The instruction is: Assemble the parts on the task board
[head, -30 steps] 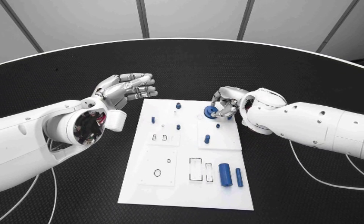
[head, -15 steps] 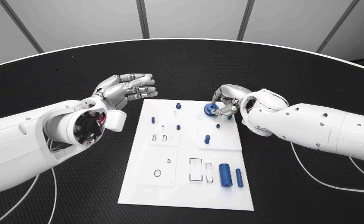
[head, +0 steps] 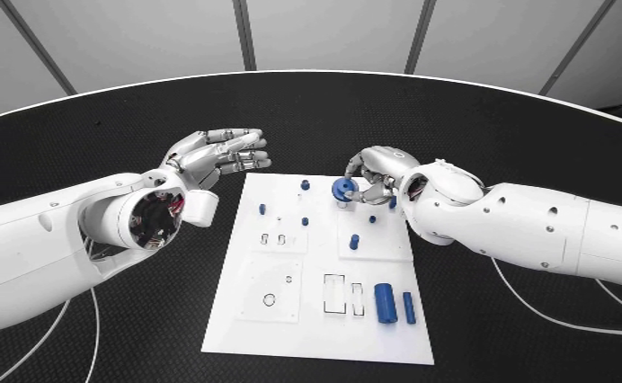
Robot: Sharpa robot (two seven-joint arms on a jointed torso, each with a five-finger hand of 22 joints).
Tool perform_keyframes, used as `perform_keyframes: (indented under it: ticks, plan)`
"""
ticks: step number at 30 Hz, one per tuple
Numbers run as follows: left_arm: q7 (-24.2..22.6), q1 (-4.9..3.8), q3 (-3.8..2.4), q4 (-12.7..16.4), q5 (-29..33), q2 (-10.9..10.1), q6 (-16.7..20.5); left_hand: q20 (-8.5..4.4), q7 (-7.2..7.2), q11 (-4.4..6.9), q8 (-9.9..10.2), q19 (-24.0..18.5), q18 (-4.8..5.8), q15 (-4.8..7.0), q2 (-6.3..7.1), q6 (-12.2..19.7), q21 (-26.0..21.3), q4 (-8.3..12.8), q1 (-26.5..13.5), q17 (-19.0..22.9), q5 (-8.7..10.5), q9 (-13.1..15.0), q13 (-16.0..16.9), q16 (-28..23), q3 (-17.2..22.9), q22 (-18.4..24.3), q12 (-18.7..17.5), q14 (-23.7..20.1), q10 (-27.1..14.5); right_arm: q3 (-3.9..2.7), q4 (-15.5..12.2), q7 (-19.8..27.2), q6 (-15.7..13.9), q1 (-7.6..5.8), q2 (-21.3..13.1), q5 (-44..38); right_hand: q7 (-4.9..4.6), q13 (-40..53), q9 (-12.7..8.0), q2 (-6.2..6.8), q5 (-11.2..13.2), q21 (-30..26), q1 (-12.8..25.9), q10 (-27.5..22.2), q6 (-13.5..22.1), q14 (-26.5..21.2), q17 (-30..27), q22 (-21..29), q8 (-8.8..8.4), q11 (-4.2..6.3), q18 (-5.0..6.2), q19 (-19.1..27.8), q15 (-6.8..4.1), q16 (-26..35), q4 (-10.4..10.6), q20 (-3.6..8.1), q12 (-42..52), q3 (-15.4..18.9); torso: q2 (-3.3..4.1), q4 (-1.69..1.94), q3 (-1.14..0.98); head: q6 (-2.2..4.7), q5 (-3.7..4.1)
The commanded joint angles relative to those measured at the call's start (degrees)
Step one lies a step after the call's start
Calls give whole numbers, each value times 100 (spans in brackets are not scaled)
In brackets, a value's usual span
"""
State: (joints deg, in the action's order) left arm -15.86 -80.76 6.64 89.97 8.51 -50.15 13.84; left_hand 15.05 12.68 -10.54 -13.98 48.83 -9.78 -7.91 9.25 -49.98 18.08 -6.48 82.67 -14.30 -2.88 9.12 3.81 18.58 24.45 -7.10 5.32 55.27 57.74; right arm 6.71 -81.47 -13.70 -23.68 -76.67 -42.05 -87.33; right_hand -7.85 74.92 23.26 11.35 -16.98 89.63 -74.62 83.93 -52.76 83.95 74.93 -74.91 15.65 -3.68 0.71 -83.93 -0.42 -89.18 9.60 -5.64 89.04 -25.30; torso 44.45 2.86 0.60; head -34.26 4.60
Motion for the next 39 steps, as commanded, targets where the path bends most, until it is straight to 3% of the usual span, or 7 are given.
perform_keyframes:
  ticks: [1, 11, 12, 16, 20, 27, 39]
  plan:
    - [1, 0, 0, -4, 0, 7, -2, 20, 149, -34, 38, -8, -71, -17, 17, 15, -25, -3, -55, -9, -6, -6, -5, -29, 22, 8, -21, -38, -14, -2, 8, -9, -47, 0, 145, -192, -8, 1451, 4, -27, -35, 37, 42, 561, -52, 568, 1333, -1509, 12, 51, -71, -607, -45, -17, -2, 38, 35, -38, 12, 22, 12, 20, -13]
    - [2, 0, 0, 4, 0, 13, 8, 20, 149, -34, 38, -8, -71, -17, 17, 15, -25, -3, -55, -9, -6, -6, -5, -29, 22, 8, -21, -38, -14, -6, 322, -22, -79, -1, 773, -629, -9, 1447, -5, -33, -40, 37, 55, 558, -45, 568, 1330, -1509, -5, 53, -71, -607, -48, -16, -15, 42, 30, -77, 30, 14, 11, 24, -57]
    - [2, 0, 0, 8, 0, 14, 10, 20, 149, -34, 38, -8, -71, -17, 17, 15, -25, -3, -55, -9, -6, -6, -5, -29, 22, 8, -21, -38, -14, -7, 370, -20, -70, -1, 839, -648, -9, 1447, -5, -33, -40, 37, 55, 558, -45, 568, 1330, -1509, -5, 53, -71, -607, -48, -16, -15, 42, 30, -77, 35, 20, 19, 24, -54]
    - [4, -1, 0, 25, 0, 13, 13, 20, 149, -34, 38, -8, -71, -17, 17, 15, -25, -3, -55, -9, -6, -6, -5, -29, 22, 8, -21, -38, -14, -7, 523, -9, -38, 0, 1032, -684, -10, 1436, -10, -39, -25, 37, 67, 550, -43, 567, 1324, -1509, -15, 53, -71, -607, -48, -14, -18, 44, 19, -97, 38, 27, 14, 19, -67]
    - [9, -2, 0, 41, 0, 5, 14, 20, 149, -34, 38, -8, -71, -17, 17, 15, -25, -3, -55, -9, -6, -6, -5, -29, 22, 8, -21, -38, -14, -6, 678, 4, -1, 0, 1198, -702, -11, 1433, -11, -40, -23, 37, 69, 547, -42, 566, 1320, -1509, -17, 53, -71, -607, -48, -12, -19, 44, 15, -101, 59, 46, 24, 25, -62]
    - [17, -2, 0, 50, 0, 3, 13, 20, 149, -34, 38, -8, -71, -17, 17, 15, -25, -3, -55, -9, -6, -6, -5, -29, 22, 8, -21, -38, -14, -6, 848, 10, 47, 1, 1342, -709, -11, 1434, -13, -42, -22, 37, 72, 548, -40, 566, 1320, -1509, -20, 52, -71, -607, -48, -12, -20, 45, 16, -107, 74, 57, 34, 28, -50]
    - [28, -3, -1, 68, 0, 0, 7, 20, 149, -34, 38, -8, -71, -17, 17, 15, -25, -3, -55, -9, -6, -6, -5, -29, 22, 8, -21, -38, -14, -3, 993, 20, 241, 3, 1466, -710, -14, 1430, -19, -37, -17, 37, 85, 545, -31, 565, 1316, -1509, -34, 50, -71, -607, -47, -11, -25, 45, 12, -121, 73, 57, 31, -9, -76]
